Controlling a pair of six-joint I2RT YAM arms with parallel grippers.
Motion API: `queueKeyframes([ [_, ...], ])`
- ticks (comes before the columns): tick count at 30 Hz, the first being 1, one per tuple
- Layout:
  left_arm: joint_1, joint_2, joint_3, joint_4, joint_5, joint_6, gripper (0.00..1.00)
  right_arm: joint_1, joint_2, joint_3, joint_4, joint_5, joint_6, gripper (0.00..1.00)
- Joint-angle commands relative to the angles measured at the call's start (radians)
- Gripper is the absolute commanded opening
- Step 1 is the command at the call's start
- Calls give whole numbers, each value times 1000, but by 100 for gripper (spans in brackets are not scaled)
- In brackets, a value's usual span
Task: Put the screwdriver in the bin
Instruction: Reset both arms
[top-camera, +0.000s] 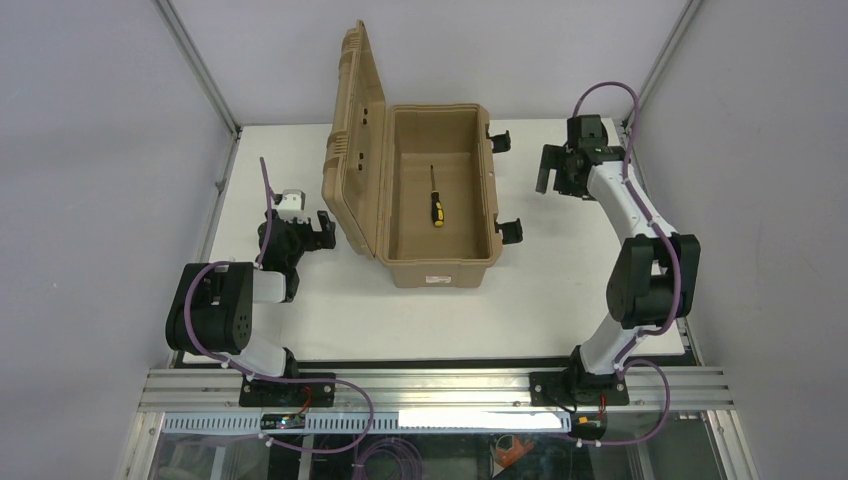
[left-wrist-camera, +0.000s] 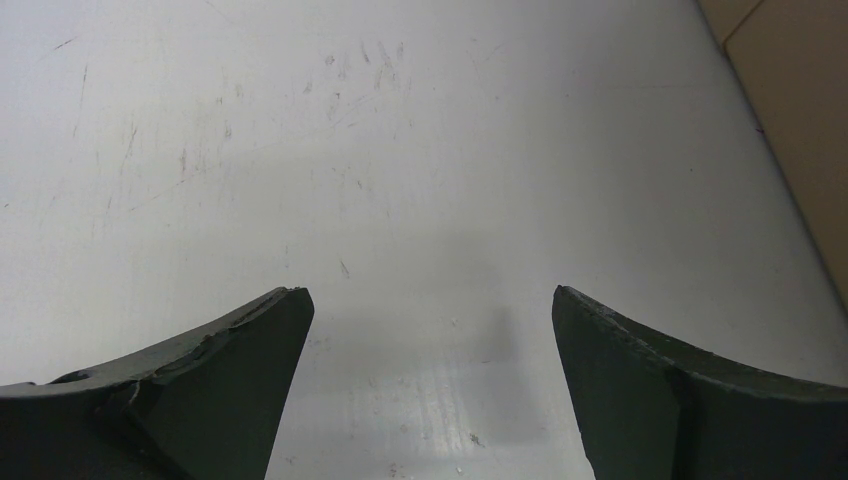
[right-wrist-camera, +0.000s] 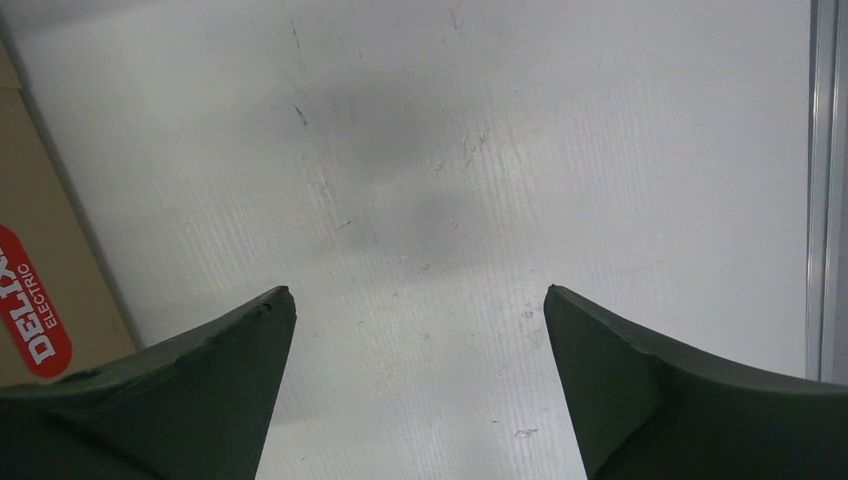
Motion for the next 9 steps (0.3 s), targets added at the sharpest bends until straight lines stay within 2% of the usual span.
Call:
queueKeyframes([
  [1,3,-30,0,33,16,-13,99,-10,-17,-9,66,-7,11,99],
  [9,3,-30,0,33,16,-13,99,-15,-6,-15,73,-13,13,99],
])
